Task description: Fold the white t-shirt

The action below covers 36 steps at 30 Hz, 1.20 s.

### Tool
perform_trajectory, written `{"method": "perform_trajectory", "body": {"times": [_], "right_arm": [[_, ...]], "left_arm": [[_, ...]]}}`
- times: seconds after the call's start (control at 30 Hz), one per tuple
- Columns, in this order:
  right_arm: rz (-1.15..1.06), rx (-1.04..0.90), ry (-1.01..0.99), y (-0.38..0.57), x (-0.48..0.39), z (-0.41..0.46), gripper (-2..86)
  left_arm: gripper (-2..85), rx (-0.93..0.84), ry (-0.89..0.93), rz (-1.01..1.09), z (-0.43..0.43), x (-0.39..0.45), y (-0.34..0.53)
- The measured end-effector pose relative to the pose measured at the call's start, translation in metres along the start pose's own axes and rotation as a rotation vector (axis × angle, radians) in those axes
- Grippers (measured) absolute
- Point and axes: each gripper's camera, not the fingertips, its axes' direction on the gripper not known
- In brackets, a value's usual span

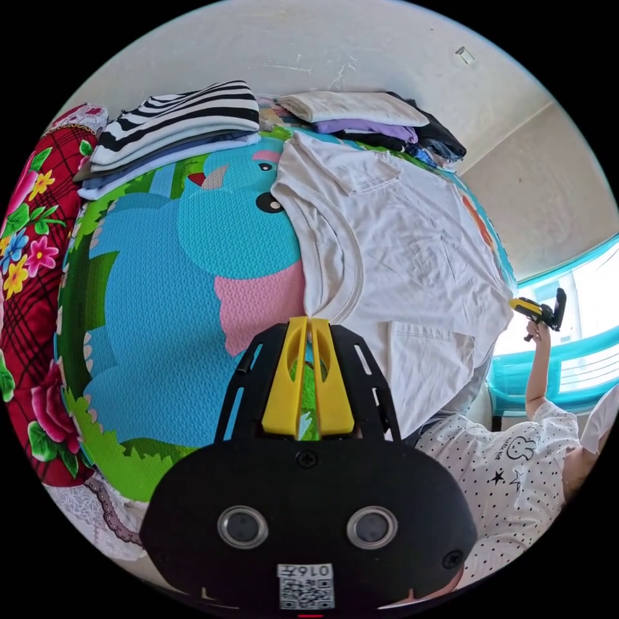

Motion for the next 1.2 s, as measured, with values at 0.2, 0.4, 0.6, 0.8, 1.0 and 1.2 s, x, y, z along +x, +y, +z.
{"method": "perform_trajectory", "body": {"times": [0.2, 0.4, 0.6, 0.8, 1.0, 1.2], "right_arm": [[0.081, -0.038, -0.021, 0.026, 0.01, 0.001, 0.0], [0.135, 0.037, -0.019, 0.054, 0.009, -0.004, 1.3], [0.045, 0.125, -0.096, 0.1, -0.001, -0.008, 7.2], [-0.068, 0.213, 0.003, 0.13, -0.015, -0.01, 8.9], [-0.203, 0.166, 0.015, 0.127, -0.028, 0.009, 8.6], [-0.219, 0.196, 0.039, 0.124, -0.024, 0.022, 1.2]], "left_arm": [[-0.9, -0.008, -0.002, -0.004, 0.004, 0.004, 0.001], [-1.0, -0.003, 0.019, -0.007, 0.002, 0.005, 0.002], [-1.0, 0.003, 0.036, -0.013, 0.002, 0.006, 0.003], [-1.0, 0.0, 0.015, -0.008, -0.001, 0.013, 0.002], [-0.9, -0.018, -0.011, -0.003, -0.001, 0.02, -0.003], [-0.9, -0.022, -0.024, -0.001, -0.003, 0.024, -0.006]]}}
